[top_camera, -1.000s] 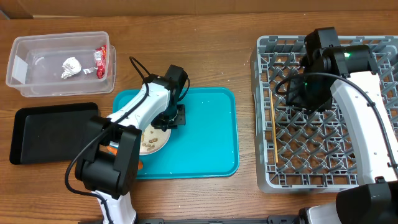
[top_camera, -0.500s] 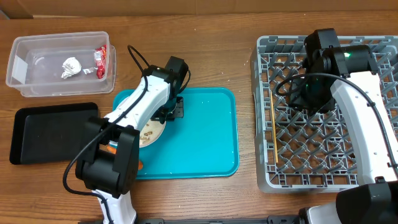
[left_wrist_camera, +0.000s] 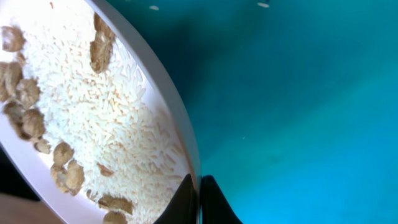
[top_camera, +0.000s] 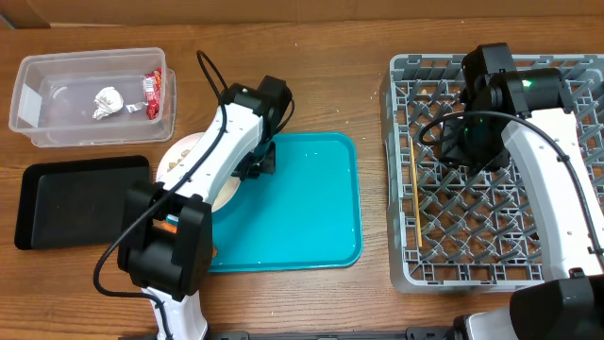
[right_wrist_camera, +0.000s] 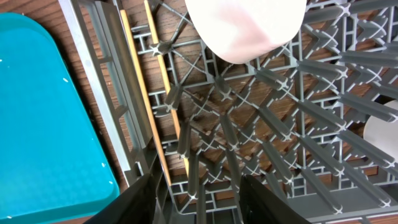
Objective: Sort waste into correct bins and load items into the dishwasher
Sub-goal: 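Carry the plate left over the black tray with the left gripper, then tilt the plate to dump peanuts and rice onto the black tray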
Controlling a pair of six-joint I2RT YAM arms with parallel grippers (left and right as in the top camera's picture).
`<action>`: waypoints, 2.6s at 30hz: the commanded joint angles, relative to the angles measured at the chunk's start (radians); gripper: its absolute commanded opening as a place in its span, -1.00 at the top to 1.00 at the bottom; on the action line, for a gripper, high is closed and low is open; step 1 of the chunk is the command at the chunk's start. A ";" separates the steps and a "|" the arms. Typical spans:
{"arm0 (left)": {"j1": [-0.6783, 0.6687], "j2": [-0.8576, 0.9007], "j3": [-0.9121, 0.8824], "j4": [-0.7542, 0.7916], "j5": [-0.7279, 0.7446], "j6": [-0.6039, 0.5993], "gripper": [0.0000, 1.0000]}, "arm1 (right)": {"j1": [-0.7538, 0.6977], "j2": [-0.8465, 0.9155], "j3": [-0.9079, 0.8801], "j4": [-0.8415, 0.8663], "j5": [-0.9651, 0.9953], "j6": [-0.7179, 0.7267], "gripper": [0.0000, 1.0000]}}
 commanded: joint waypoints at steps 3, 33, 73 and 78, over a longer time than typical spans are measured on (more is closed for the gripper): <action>0.013 0.008 0.107 -0.101 -0.109 -0.070 0.92 | 0.000 -0.010 0.007 0.005 0.015 -0.007 0.07; 0.681 -0.080 0.149 -0.095 0.425 0.333 0.92 | 0.000 -0.010 0.007 0.004 0.014 -0.006 0.07; 1.184 -0.105 0.149 -0.285 1.329 0.860 0.92 | 0.000 -0.010 0.007 -0.001 0.015 -0.007 0.07; 1.215 -0.106 0.149 -0.306 1.323 0.940 0.92 | 0.000 -0.010 0.007 0.000 0.014 -0.006 0.07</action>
